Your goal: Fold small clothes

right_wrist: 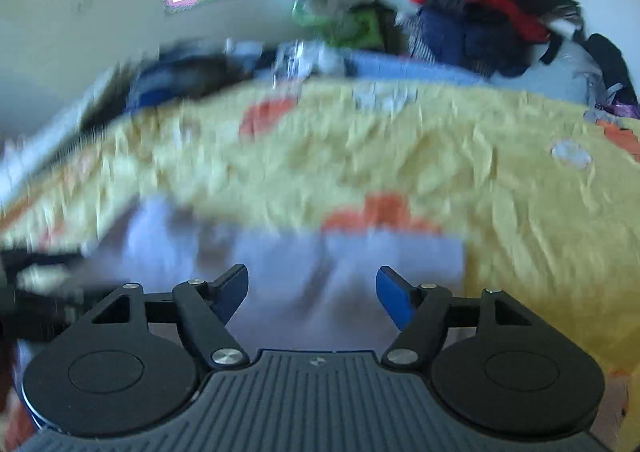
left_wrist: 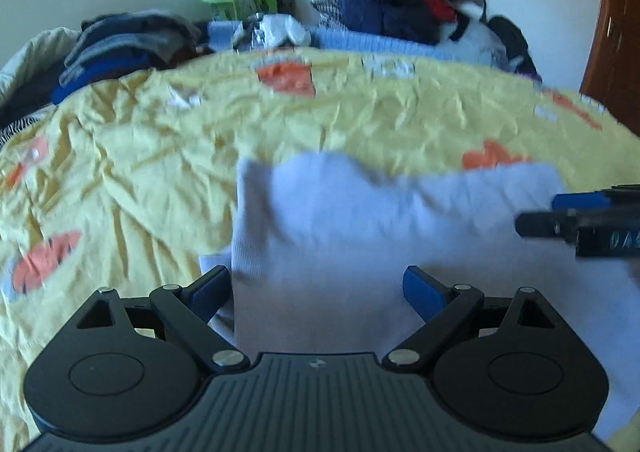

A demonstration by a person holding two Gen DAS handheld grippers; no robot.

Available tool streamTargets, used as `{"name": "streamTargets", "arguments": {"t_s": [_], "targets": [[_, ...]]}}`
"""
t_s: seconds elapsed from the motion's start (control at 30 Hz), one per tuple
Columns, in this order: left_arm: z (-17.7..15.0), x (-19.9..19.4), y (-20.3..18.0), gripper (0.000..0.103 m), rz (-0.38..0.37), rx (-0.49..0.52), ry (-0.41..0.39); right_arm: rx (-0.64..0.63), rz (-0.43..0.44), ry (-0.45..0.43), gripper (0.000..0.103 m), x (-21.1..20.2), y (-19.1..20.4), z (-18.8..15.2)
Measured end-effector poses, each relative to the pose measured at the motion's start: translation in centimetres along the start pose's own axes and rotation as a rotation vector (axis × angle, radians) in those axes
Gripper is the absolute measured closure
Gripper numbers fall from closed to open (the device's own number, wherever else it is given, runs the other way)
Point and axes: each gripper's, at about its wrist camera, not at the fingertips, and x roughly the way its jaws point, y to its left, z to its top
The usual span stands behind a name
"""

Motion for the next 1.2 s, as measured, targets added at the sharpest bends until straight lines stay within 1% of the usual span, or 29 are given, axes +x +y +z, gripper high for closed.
{"name": "streamTargets", "arguments": {"t_s": [0.03, 0.07, 0.1, 0.13, 0.17, 0.2, 0.27, 0.3, 0.33, 0.37, 0.4, 0.43, 0.47, 0.5, 0.53, 0.57, 0.6, 0.63, 0.7, 0.77, 0.87, 0.9, 1.03, 1.2], "targets": [[-0.4, -0.2, 0.0, 0.009, 0.007, 0.006, -0.008, -0.032, -0.059, 0.008, 0.030, 0.4, -0.1, -0.4], [-0.7, -0.5, 0.2, 0.009, 0.010, 0.008, -0.014, -0.040, -0.127, -0.006, 0.029, 0.3, -0.6, -0.8], [-0.9, -0.9, 0.4, 0.009, 0.009, 0.005, -0.019, -0.020, -0.172, -0.018, 0.029, -0.1, -1.0, -0.9], [-1.1, -1.3, 0.7, 0.009, 0.006, -0.005, -0.022, 0.004, -0.200, -0.038, 0.029, -0.8, -1.3, -0.9], [-1.4, -1.6, 1.0, 0.009, 0.003, -0.018, -0.023, 0.013, -0.205, -0.069, 0.029, -1.6, -1.2, -1.1], [-1.5, -1.7, 1.4, 0.009, 0.002, -0.030, -0.020, 0.007, -0.201, -0.091, 0.030, -2.4, -0.6, -1.5], [-2.0, -1.5, 1.9, 0.009, -0.007, -0.033, 0.006, -0.038, -0.133, -0.110, 0.030, -3.5, 0.8, -2.4], [-2.3, -1.5, 2.1, 0.009, -0.006, -0.041, 0.010, -0.067, -0.098, -0.101, 0.030, -3.6, 1.6, -2.8], [-2.4, -1.5, 2.4, 0.009, -0.007, -0.057, 0.009, -0.099, -0.082, -0.081, 0.030, -3.4, 2.2, -3.4], [-2.6, -1.7, 2.7, 0.009, -0.011, -0.073, 0.009, -0.133, -0.090, -0.058, 0.029, -3.0, 2.7, -4.1], [-2.7, -1.9, 2.9, 0.009, -0.013, -0.085, 0.010, -0.145, -0.110, -0.054, 0.028, -2.9, 2.8, -4.4], [-2.8, -2.1, 3.0, 0.009, -0.014, -0.089, 0.009, -0.123, -0.125, -0.062, 0.022, -2.8, 2.4, -4.5], [-2.9, -2.4, 3.0, 0.009, -0.013, -0.092, 0.007, -0.064, -0.144, -0.061, 0.020, -3.1, 1.8, -4.5], [-3.0, -2.8, 3.1, 0.009, -0.014, -0.093, 0.002, -0.007, -0.166, -0.072, 0.024, -3.7, 1.4, -4.5], [-3.1, -3.3, 3.0, 0.009, -0.013, -0.089, -0.007, 0.018, -0.173, -0.098, 0.026, -4.5, 1.5, -4.5], [-3.1, -3.6, 3.0, 0.009, -0.007, -0.081, -0.016, 0.021, -0.160, -0.125, 0.026, -5.4, 1.9, -4.8], [-3.2, -3.9, 2.9, 0.009, 0.002, -0.072, -0.025, 0.021, -0.160, -0.125, 0.026, -5.4, 1.9, -4.8], [-3.3, -4.1, 2.7, 0.009, 0.008, -0.064, -0.031, 0.013, -0.114, -0.150, 0.026, -6.8, 3.1, -5.6], [-3.4, -4.3, 2.5, 0.009, 0.007, -0.064, -0.024, 0.003, -0.067, -0.137, 0.027, -7.5, 4.2, -6.3], [-3.6, -4.4, 2.5, 0.009, -0.005, -0.079, -0.013, -0.008, -0.048, -0.120, 0.027, -7.9, 5.2, -7.1], [-4.4, -4.7, 2.3, 0.009, -0.008, -0.089, -0.009, -0.027, -0.058, -0.109, 0.026, -8.7, 6.3, -8.1], [-4.7, -4.8, 2.3, 0.009, -0.010, -0.090, -0.008, -0.034, -0.067, -0.106, 0.024, -8.9, 6.8, -8.4], [-5.8, -5.0, 2.1, 0.009, -0.013, -0.094, 0.004, -0.054, -0.107, -0.085, 0.019, -8.3, 7.7, -9.6], [-6.6, -5.4, 1.9, 0.009, -0.006, -0.082, 0.002, -0.070, -0.132, -0.109, 0.016, -7.9, 8.2, -10.5]]}}
